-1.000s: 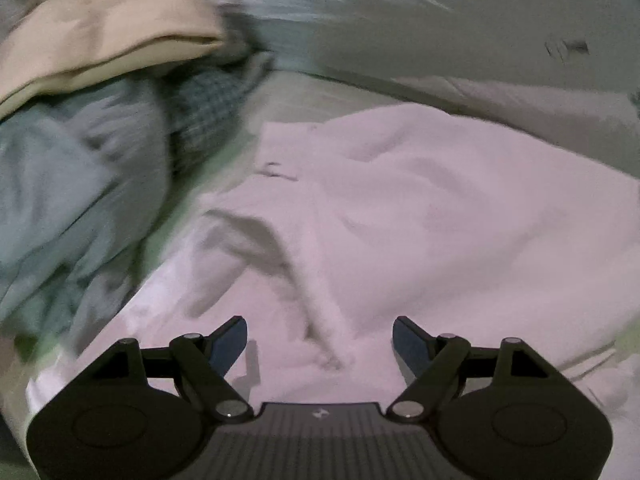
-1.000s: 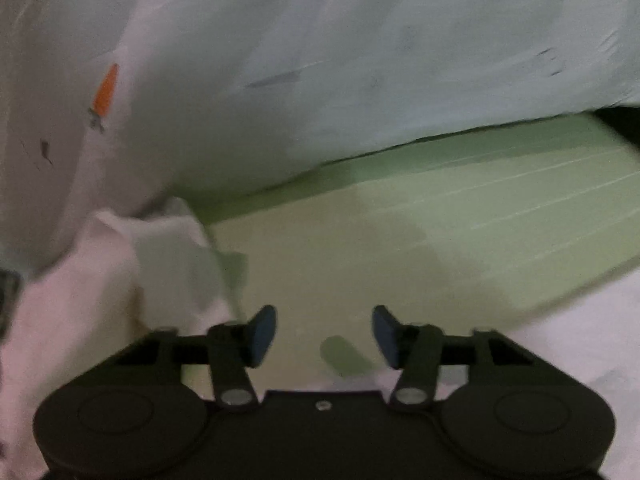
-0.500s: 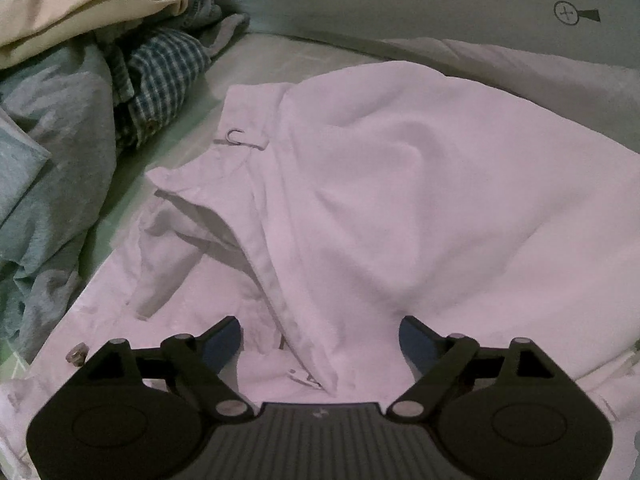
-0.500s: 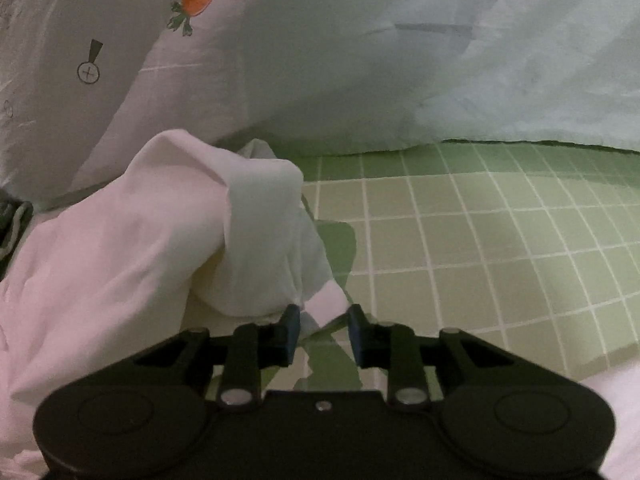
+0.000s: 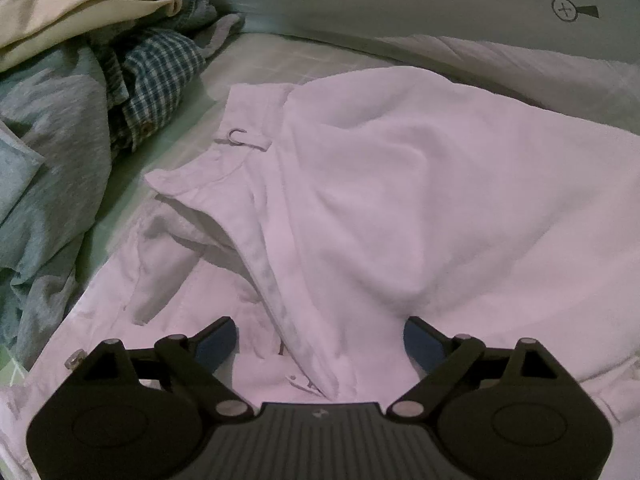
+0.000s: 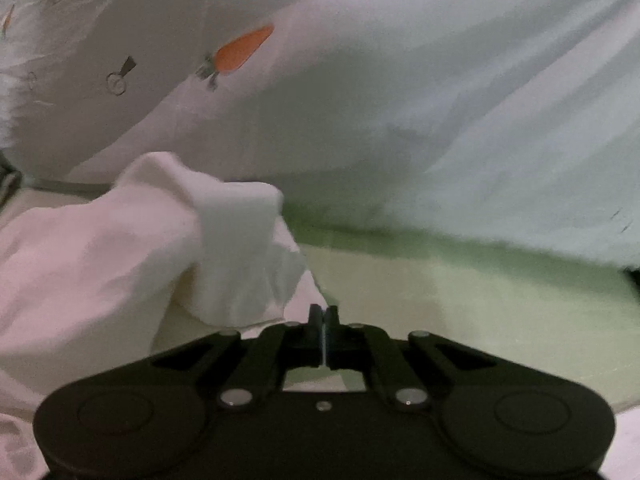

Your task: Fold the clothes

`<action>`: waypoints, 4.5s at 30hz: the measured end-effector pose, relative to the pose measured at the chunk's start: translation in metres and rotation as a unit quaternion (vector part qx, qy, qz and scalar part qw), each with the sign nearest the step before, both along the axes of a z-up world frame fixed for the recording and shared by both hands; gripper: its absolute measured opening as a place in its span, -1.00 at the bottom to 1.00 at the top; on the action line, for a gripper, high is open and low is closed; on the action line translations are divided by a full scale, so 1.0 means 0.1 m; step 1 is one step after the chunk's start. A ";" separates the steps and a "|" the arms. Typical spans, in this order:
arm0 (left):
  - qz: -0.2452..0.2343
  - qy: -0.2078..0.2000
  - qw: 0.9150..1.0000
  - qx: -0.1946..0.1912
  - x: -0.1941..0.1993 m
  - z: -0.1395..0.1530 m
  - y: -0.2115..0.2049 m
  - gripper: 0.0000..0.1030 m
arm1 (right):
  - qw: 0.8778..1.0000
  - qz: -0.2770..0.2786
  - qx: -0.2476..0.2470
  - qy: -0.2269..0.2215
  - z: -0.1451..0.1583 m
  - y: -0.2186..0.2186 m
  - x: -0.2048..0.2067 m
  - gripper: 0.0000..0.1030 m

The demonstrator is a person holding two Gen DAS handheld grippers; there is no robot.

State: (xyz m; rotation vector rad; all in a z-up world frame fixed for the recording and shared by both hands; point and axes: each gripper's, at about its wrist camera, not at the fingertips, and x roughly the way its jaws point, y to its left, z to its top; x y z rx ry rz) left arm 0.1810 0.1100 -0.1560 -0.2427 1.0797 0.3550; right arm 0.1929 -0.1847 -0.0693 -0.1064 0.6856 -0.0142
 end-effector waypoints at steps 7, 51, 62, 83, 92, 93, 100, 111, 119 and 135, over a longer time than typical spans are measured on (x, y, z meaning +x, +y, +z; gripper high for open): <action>-0.003 0.007 1.000 0.006 0.04 -0.04 0.07 0.96 | 0.991 -0.074 -0.094 -0.056 0.20 -0.41 0.02 -1.00; 0.036 0.003 0.997 0.070 -0.64 0.33 -0.81 0.99 | 0.997 -0.016 0.029 -0.067 0.59 -1.59 -0.25 -0.73; 0.071 0.020 0.995 0.073 -0.67 0.25 -0.95 0.99 | 0.981 -0.149 -0.096 -0.079 0.81 -2.93 -0.02 -0.60; 0.054 0.010 0.997 0.058 -0.92 0.27 -0.86 0.99 | 0.964 -0.256 0.012 0.068 -0.20 -2.72 -1.46 0.40; 0.031 0.003 0.999 0.041 -1.30 0.25 -1.00 0.99 | 0.956 -0.280 0.038 0.077 -0.32 -2.89 -2.07 0.58; 0.028 0.001 0.999 0.039 -1.36 0.26 -1.03 0.99 | 0.957 -0.278 0.041 0.077 -0.32 -2.91 -2.12 0.59; 0.043 0.002 0.999 0.026 -1.73 0.32 -1.20 0.99 | 0.961 -0.257 0.045 0.086 -0.34 -3.08 -2.21 0.74; 0.102 0.004 0.995 0.014 -2.22 0.32 -1.23 0.99 | 0.963 -0.243 0.069 0.094 -0.38 -3.28 -2.28 0.95; 0.162 -0.006 0.986 0.033 -2.36 0.33 -0.73 0.99 | 0.962 -0.246 0.073 0.094 -0.40 -3.19 -2.34 0.99; 0.232 -0.025 0.972 0.005 -2.09 0.08 -0.10 -0.63 | 0.970 -0.199 0.053 0.127 -0.23 -3.17 -2.19 -0.58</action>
